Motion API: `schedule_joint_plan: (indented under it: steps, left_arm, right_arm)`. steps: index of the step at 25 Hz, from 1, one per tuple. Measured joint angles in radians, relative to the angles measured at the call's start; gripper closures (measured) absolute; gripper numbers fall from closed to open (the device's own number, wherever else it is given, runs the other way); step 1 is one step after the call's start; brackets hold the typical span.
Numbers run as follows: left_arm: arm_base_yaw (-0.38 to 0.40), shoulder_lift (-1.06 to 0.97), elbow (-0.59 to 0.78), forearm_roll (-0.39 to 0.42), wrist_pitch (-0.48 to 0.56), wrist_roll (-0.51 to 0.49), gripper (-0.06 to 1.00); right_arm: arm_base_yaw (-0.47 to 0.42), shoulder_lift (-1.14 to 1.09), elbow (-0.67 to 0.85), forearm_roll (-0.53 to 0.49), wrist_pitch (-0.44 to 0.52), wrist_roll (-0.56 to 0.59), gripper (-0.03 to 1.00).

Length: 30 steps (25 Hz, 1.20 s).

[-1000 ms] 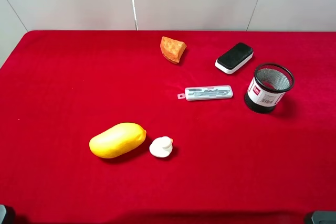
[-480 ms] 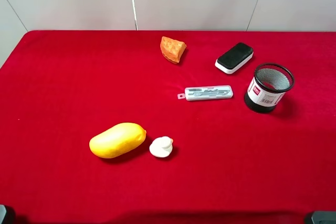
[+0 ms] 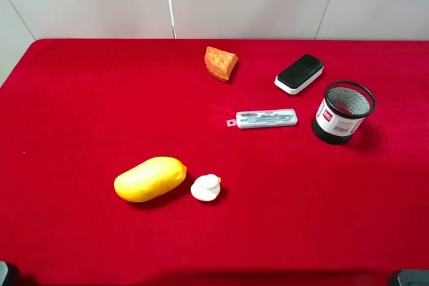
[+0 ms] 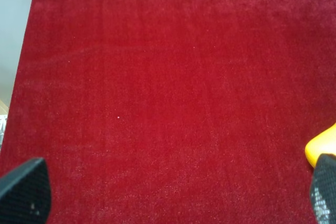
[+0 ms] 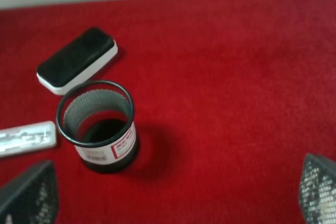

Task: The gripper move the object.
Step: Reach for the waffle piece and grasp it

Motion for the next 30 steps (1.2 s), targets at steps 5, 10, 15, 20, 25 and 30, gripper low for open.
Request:
schedule_joint_plan:
  steps: [5, 10, 15, 20, 25, 30]
  left_arm:
    - [0.0, 0.0, 0.0, 0.0, 0.0, 0.0, -0.04]
    - [0.0, 0.0, 0.0, 0.0, 0.0, 0.0, -0.04]
    - [0.0, 0.0, 0.0, 0.0, 0.0, 0.0, -0.04]
    - [0.0, 0.0, 0.0, 0.0, 0.0, 0.0, -0.04]
    - [0.0, 0.0, 0.0, 0.0, 0.0, 0.0, -0.04]
    - [0.0, 0.0, 0.0, 0.0, 0.0, 0.0, -0.04]
  right_arm:
    - [0.074, 0.11, -0.059, -0.002, -0.001, -0.004, 0.27]
    - [0.226, 0.253, -0.137, -0.061, 0.0, 0.063, 0.27]
    - [0.336, 0.419, -0.243, -0.08, 0.0, 0.091, 0.27]
    - [0.438, 0.602, -0.367, -0.098, 0.0, 0.095, 0.27]
    - [0.526, 0.764, -0.491, -0.105, 0.0, 0.095, 0.27]
    - [0.586, 0.893, -0.604, -0.121, 0.013, 0.091, 0.27]
